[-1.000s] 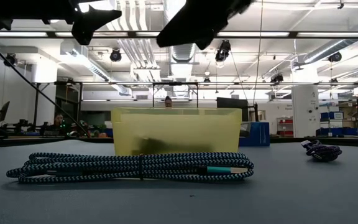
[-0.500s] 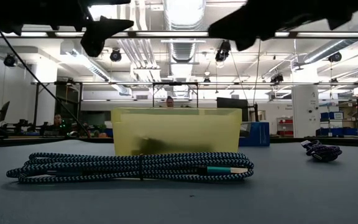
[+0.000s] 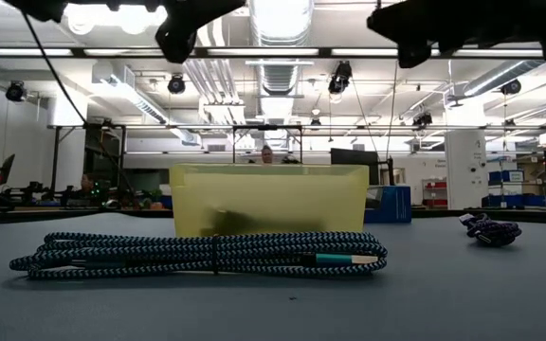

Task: Pick and place USB-C Cables
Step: Put the blue charger cable into the yellow bin, then put the violet charger cable into the yellow bin

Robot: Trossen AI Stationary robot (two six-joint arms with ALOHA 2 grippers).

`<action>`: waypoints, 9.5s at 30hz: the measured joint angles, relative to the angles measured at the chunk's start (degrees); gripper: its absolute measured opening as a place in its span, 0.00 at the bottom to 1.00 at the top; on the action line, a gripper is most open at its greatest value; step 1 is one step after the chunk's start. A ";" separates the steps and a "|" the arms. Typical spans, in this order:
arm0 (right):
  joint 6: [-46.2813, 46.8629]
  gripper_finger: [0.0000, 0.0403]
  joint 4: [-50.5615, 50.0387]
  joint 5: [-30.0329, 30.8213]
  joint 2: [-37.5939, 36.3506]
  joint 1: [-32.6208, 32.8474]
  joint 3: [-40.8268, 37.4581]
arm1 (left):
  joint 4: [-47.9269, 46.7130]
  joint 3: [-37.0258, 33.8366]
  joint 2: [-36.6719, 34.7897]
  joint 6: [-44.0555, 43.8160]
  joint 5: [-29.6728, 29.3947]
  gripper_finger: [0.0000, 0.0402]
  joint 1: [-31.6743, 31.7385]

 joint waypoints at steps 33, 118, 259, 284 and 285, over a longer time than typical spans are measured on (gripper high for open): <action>0.05 0.12 -2.47 0.05 -25.58 0.00 -12.03 | -62.01 44.20 28.49 -15.97 2.60 0.55 -9.11; 1.99 0.12 -7.05 1.11 -25.30 -0.01 -12.10 | -77.36 55.23 53.34 -23.29 5.57 0.02 -15.77; 0.94 0.12 -8.58 1.17 -25.43 0.00 -12.10 | -86.43 53.92 46.26 5.20 2.29 0.11 10.00; 0.92 0.12 -8.61 1.16 -25.43 0.00 -12.10 | -86.61 54.07 46.26 4.62 2.91 0.34 10.00; 0.92 0.12 -8.61 1.16 -25.43 -0.01 -12.10 | -86.92 54.37 46.24 4.65 2.97 0.36 9.99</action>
